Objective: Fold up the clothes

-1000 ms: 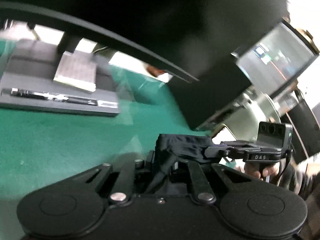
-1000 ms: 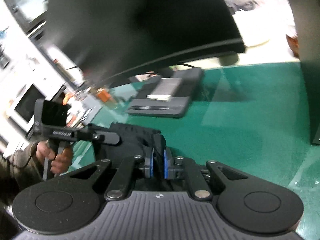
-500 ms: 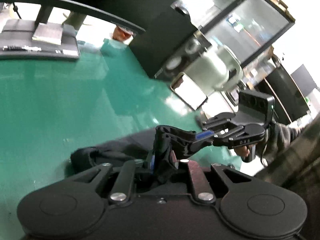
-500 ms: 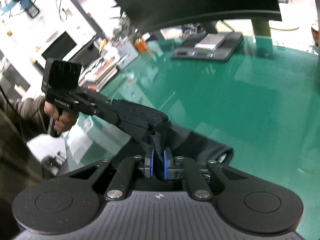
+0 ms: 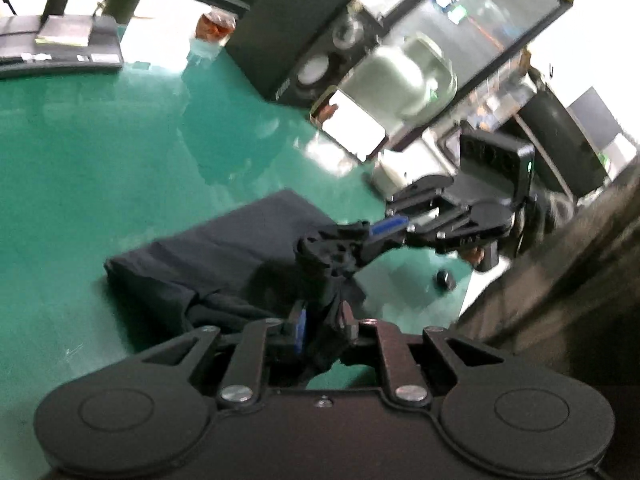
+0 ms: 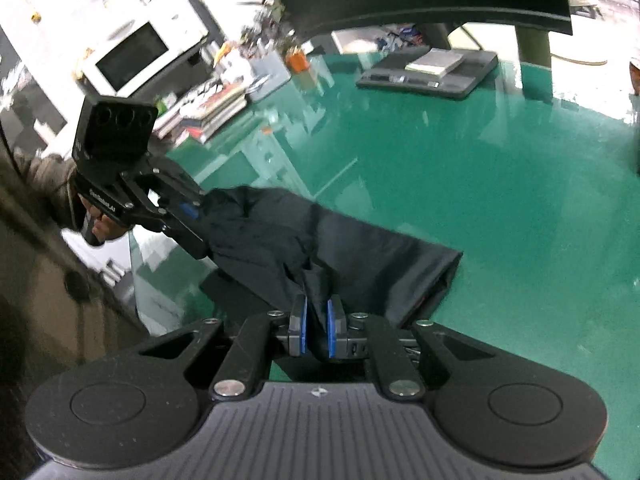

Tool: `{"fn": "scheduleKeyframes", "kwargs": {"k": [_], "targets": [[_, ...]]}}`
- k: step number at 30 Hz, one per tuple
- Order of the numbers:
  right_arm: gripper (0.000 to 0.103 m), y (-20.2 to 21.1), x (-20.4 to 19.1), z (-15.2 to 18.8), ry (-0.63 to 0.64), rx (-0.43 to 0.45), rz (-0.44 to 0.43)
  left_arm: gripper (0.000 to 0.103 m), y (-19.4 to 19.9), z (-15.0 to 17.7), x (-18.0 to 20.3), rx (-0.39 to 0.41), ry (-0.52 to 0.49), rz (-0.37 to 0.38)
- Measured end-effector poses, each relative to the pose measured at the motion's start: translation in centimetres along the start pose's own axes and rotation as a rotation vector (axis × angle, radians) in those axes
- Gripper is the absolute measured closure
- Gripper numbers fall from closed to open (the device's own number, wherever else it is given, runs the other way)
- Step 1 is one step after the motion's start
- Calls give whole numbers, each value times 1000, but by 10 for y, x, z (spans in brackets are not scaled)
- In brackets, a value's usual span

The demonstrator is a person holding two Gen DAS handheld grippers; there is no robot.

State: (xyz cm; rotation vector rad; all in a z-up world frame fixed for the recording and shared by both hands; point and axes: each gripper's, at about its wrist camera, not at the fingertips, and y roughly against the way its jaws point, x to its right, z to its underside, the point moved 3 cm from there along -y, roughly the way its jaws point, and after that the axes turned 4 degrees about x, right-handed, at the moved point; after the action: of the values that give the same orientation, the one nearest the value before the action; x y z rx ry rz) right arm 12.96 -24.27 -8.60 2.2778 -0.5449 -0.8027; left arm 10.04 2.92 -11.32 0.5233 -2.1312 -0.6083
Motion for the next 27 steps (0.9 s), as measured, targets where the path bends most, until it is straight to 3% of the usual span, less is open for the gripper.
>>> {"fn": "scheduleKeyframes", "kwargs": {"k": [2,3,5,6,7,11,14,16,18,22,23,27], "targets": [[82,-3,0,10,-6,-29,-9,65,-6,8,1,-37,-7,-4],[72,-1,-1,12,-12,-29,-10,61,-7,11,3,-45,-15,-5],[59,5,-2,16,-26,-19,-15,43,-5,13,7,-44,-21,5],[49,8,-3,16,-31,-16,-14,28,-4,14,9,-42,-20,11],[41,14,-3,17,-51,-11,-13,21,-2,15,11,-42,-18,14],[39,37,0,19,-136,23,-2,5,15,23,15,-84,33,-7],[46,53,8,20,-257,109,54,1,36,32,9,-108,114,-15],[79,54,10,21,-305,154,92,1,52,29,-1,-60,157,-30],[92,45,9,20,-316,170,143,1,63,18,-15,56,228,-56],[93,19,7,11,-327,200,221,1,54,-12,-39,309,431,-16],[93,11,7,6,-339,211,250,1,46,-19,-40,338,436,-3],[93,-18,6,-10,-320,206,293,1,12,-28,-37,311,430,43]]}}
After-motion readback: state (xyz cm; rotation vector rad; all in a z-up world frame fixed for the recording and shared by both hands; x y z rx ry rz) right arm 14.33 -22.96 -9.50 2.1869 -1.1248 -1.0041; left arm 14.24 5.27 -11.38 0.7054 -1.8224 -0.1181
